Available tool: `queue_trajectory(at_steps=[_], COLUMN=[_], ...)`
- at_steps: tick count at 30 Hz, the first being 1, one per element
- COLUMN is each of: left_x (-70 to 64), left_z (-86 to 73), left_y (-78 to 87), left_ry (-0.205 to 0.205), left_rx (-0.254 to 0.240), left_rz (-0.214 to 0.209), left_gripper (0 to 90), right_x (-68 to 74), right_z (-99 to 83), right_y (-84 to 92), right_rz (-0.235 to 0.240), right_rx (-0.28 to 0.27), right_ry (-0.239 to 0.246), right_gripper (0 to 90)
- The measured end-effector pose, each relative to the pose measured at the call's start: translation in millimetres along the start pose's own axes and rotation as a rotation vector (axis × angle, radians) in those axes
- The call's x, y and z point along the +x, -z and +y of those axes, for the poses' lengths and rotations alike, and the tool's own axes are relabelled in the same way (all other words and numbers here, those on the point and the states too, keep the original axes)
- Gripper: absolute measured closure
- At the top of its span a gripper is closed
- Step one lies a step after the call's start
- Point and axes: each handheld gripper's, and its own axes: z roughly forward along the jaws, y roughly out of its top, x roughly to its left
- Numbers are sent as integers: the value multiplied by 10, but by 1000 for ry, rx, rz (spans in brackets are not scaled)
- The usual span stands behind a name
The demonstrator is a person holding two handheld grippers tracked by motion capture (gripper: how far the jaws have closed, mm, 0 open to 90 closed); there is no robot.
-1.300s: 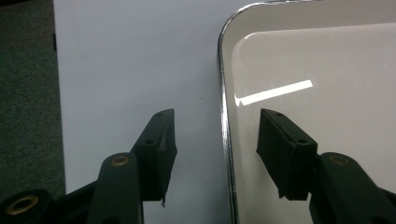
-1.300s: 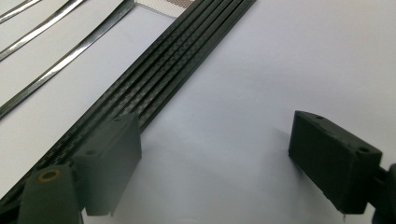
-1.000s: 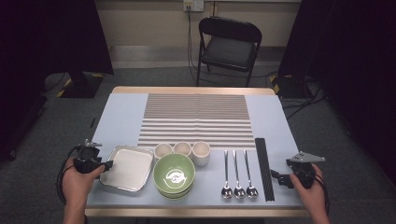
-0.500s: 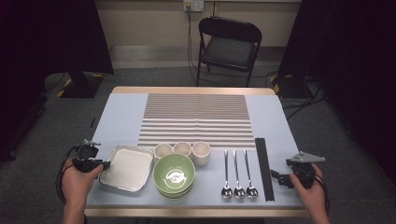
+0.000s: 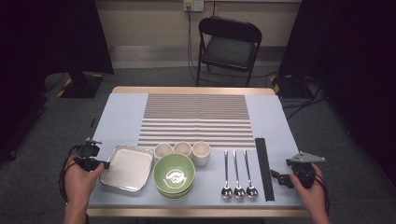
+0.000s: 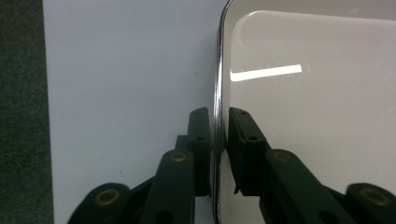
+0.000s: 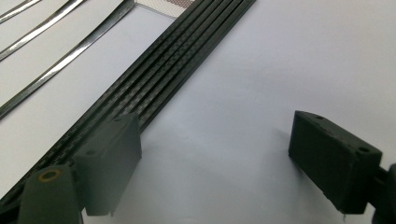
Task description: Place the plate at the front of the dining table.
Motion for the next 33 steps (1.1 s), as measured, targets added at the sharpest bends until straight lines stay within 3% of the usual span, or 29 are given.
queue_trajectory(at_steps=[8, 16, 20, 24, 29, 33], left_x=[-26, -26, -41, -15, 18, 23], left_z=[11, 20, 35, 28, 28, 29], left_y=[18, 58, 127, 128, 184, 229], left_ry=[-4, 22, 26, 43, 55, 47], left_rx=[2, -5, -27, -29, -66, -79], left_rz=[11, 17, 33, 14, 4, 22], left_gripper=[837, 855, 879, 882, 884, 885], right_x=[0, -1, -1, -1, -1, -1], right_z=[0, 0, 0, 0, 0, 0], right_y=[0, 0, 0, 0, 0, -1], right_rz=[0, 0, 0, 0, 0, 0], right_rx=[0, 0, 0, 0, 0, 0], right_ry=[0, 0, 0, 0, 0, 0], right_gripper=[163, 163, 163, 163, 163, 163])
